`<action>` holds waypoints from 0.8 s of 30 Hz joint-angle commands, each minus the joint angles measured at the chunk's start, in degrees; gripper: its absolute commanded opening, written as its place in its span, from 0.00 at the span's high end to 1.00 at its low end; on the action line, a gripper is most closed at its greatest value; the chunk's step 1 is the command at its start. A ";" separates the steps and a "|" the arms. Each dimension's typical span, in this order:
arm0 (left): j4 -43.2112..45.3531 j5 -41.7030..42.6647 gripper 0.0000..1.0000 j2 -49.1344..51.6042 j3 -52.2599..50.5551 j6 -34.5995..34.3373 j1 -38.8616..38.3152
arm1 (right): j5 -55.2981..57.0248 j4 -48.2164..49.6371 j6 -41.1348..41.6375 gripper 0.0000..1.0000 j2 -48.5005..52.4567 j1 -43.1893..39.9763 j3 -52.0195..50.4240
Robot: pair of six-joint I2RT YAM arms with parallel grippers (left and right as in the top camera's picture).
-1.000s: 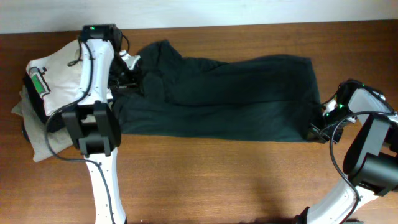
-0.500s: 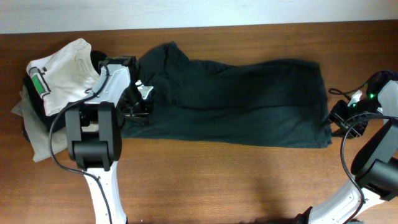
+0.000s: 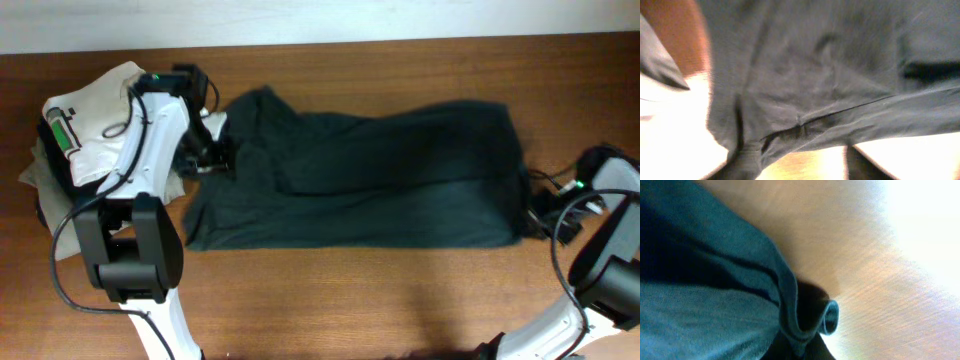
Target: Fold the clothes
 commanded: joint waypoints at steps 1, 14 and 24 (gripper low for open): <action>0.83 8.50 0.01 -2.08 6.34 1.92 0.15 | 3.87 -4.13 1.05 0.96 0.15 -6.73 0.28; 39.89 10.27 0.40 15.26 6.97 3.89 -10.73 | -20.92 -13.73 -14.21 0.45 -12.50 -0.57 25.79; 35.60 3.91 0.99 19.80 9.14 3.85 -13.18 | -16.44 -12.92 -14.16 0.45 -12.50 0.81 25.75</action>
